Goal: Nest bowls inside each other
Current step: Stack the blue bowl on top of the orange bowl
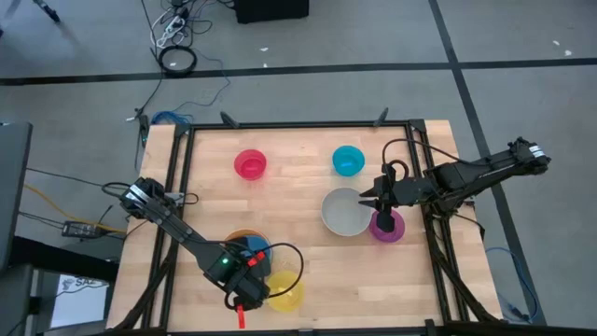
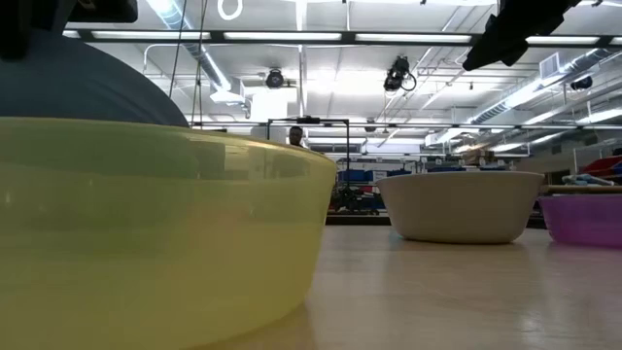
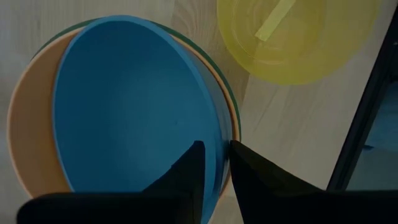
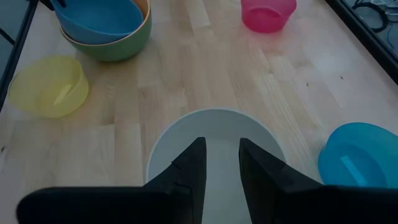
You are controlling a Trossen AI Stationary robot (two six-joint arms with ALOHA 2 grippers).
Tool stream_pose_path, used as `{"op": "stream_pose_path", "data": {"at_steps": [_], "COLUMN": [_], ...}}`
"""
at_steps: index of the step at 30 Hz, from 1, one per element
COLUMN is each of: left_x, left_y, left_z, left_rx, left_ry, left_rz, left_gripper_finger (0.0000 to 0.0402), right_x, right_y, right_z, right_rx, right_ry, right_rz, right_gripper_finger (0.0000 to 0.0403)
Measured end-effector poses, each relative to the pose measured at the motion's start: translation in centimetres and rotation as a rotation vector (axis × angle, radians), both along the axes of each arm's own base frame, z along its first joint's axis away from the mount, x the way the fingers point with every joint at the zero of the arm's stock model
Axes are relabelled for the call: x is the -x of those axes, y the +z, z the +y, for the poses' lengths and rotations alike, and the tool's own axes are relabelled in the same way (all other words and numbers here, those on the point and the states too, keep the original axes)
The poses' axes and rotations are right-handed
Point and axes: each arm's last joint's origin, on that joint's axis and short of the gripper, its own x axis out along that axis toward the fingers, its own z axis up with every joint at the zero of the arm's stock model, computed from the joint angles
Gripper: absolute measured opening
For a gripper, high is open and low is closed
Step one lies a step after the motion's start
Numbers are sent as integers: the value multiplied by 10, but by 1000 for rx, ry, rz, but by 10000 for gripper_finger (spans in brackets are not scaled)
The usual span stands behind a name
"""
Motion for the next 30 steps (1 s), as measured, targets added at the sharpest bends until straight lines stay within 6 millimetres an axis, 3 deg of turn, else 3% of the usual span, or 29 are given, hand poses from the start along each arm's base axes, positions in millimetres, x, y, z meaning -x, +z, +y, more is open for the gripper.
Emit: {"op": "stream_pose_path", "data": {"at_steps": [5,10,14,17,21,25,30], "left_x": [0,1,5,11,21,15,28], "left_y": [0,3,27,45,63,63,57], "left_z": [0,1,4,11,33,58,103], "left_rx": [-4,-15,2,-93,-325,-335,-399], "left_ry": [-12,-42,-42,-35,-21,-29,36], "left_rz": [-1,-5,-37,-46,-8,-37,44], "left_gripper_finger": [75,14,13,12,11,11,11], "right_x": [0,0,0,0,0,-1,-1], "right_y": [0,0,0,0,0,0,0], "right_z": [0,0,0,0,-1,-2,-2], "right_rx": [0,0,1,2,4,11,14], "right_ry": [0,0,-1,-3,-7,-4,-2], "right_rz": [0,0,0,0,0,-1,-1], "right_gripper_finger": [84,84,84,84,84,84,84]}}
